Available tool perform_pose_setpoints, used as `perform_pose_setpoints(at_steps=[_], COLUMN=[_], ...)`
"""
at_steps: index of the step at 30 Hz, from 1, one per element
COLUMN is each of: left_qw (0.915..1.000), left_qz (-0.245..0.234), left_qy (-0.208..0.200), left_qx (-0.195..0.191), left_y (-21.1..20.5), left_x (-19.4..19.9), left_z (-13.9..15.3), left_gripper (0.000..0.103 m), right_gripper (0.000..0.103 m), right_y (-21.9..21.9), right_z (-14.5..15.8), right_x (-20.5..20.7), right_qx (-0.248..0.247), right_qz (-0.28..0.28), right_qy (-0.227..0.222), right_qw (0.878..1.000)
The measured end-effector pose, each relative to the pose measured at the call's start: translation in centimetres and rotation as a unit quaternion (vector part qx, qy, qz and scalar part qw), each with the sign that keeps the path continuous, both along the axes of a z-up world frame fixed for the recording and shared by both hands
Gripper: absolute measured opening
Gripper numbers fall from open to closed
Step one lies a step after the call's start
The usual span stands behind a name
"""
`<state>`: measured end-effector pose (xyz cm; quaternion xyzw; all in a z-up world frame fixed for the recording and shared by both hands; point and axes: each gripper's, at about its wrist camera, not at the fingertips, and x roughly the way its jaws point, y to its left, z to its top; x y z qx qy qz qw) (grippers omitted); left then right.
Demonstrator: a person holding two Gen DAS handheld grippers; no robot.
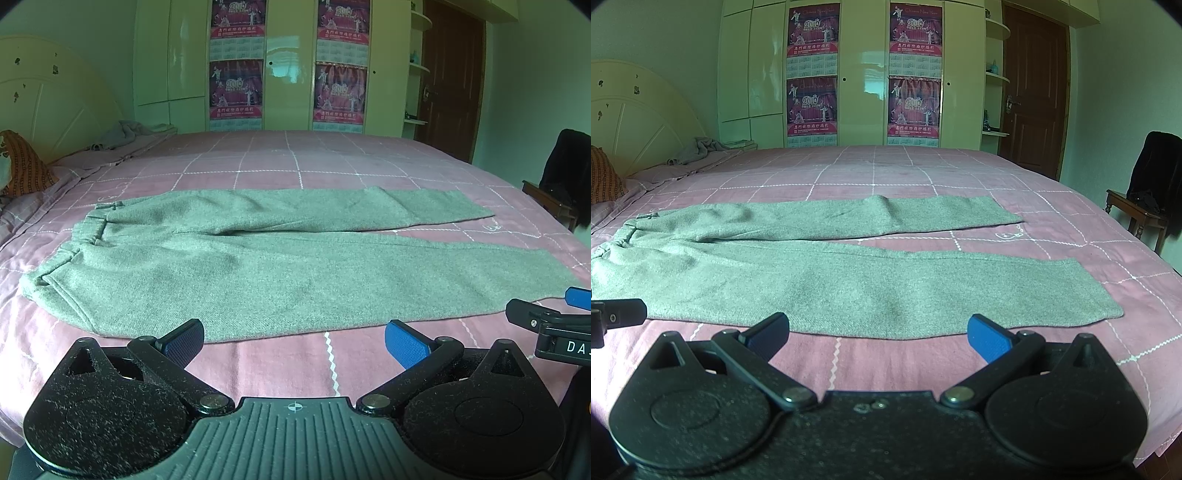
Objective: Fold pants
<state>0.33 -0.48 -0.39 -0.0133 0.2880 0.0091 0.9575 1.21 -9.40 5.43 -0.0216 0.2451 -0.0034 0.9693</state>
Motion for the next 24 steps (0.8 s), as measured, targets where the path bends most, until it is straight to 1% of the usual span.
perform_pose_setpoints(at_steps=[24], left_qw=[1.0000], left_qz=[0.001], left_qy=[0.002], left_qx=[0.004], left_y=[-0.02], left_x=[-0.07], left_z=[-0.08], left_gripper=[0.103], right_gripper=[0.103], right_y=[0.16], right_z=[-0.15], right_x=[-0.05], right_qx=[-0.001], right_qz=[0.001], right_qy=[0.001], right_qw=[1.000])
